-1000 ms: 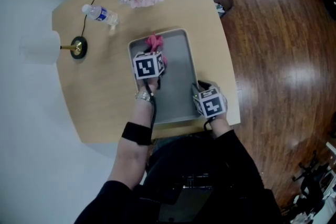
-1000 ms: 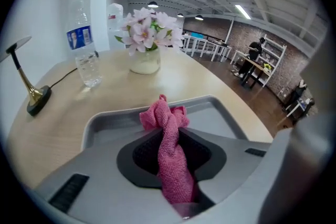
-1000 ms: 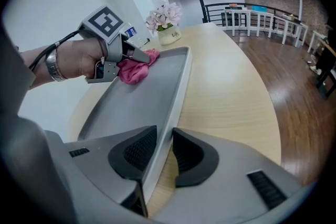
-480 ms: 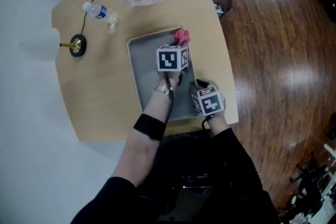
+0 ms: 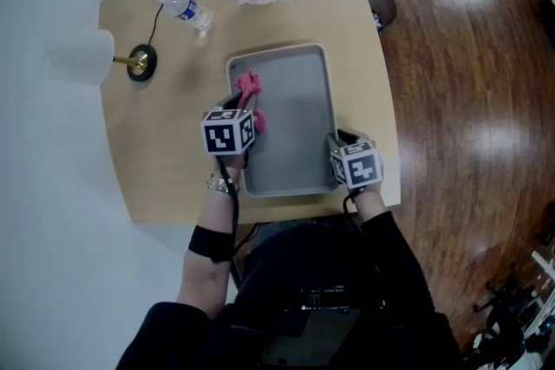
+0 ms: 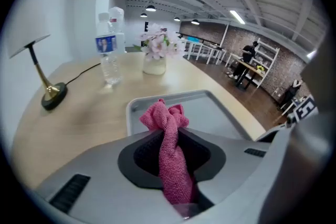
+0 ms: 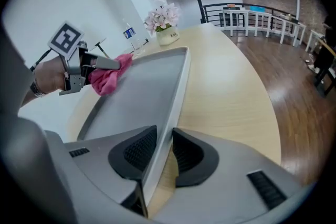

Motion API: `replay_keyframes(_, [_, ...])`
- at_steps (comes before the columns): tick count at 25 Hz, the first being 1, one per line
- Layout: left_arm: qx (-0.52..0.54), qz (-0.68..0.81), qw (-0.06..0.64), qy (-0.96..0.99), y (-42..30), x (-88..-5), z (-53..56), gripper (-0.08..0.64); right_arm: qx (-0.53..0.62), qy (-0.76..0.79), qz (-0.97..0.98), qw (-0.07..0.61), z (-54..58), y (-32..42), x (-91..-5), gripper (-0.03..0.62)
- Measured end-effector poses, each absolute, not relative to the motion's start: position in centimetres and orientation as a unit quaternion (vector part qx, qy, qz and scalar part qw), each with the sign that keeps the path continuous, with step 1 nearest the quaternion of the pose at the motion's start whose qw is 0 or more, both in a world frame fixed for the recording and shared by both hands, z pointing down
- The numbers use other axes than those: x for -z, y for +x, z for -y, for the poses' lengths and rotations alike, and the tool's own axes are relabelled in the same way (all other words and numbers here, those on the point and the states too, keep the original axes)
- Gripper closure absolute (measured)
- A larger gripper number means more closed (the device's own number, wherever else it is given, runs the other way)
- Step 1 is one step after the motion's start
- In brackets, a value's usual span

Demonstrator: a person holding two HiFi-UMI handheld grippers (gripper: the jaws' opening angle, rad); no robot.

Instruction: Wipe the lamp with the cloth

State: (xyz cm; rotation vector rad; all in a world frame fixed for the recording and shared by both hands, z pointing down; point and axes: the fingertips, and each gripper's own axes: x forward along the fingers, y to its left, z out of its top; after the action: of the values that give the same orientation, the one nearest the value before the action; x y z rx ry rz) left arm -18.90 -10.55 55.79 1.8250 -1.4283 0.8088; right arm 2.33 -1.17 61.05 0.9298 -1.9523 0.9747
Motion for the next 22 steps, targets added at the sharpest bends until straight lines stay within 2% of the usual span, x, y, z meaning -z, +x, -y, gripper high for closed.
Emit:
replay_keyframes(3, [-0.329,0.553,0.350,0.681,-22.0,-57.9,9.0,0.472,-0.382,0.363,0.762,0.377,1.0,2.4,-61.0,0.485])
replay_keyframes(9, [-0.289,0.565,0.378,0.674,-20.1,-59.0,9.4,0.472,-0.383,0.365,0.761,0.374,1.1,2.1,-60.9,0.485])
replay_keyframes(22, [-0.274,0.480,0.393,0.735,-4.2,-59.1,10.7,0.472,-0.374,0.372,0.772,0.355,0.5,2.2,-59.5,0.485])
